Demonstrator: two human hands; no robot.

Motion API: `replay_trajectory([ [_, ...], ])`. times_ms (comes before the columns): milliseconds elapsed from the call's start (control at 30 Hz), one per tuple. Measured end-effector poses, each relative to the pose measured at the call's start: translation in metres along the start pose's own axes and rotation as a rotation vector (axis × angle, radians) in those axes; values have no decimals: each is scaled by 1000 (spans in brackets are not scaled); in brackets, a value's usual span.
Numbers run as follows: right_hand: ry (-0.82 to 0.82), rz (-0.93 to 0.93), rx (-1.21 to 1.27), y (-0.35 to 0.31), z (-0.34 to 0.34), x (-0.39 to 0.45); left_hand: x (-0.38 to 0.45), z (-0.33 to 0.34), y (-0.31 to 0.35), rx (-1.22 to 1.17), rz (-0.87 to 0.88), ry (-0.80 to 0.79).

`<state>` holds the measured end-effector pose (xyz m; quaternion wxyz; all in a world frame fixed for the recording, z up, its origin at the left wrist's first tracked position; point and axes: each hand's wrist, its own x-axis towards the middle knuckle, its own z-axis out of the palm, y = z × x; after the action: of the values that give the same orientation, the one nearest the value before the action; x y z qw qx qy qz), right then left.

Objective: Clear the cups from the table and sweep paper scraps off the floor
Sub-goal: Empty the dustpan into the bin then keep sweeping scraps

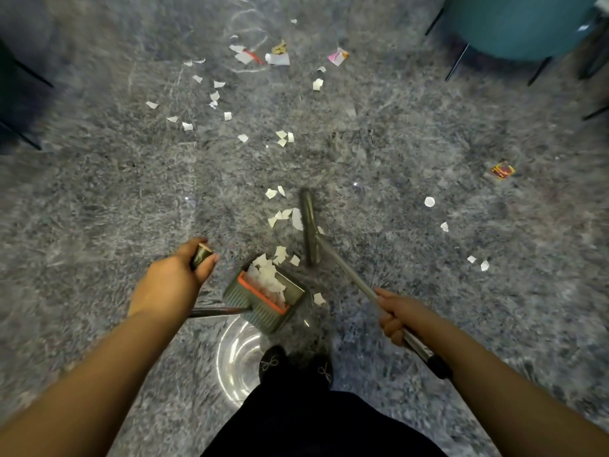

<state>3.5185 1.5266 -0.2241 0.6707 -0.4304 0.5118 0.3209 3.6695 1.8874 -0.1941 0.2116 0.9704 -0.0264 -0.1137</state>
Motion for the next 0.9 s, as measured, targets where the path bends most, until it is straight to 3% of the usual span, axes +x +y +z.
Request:
replay_trajectory([
  [533, 48, -10, -58, -73, 8, 7, 60, -22, 25, -28, 8, -70],
  [900, 46, 2, -367, -187, -13, 36, 51, -23, 57, -39, -228, -22],
])
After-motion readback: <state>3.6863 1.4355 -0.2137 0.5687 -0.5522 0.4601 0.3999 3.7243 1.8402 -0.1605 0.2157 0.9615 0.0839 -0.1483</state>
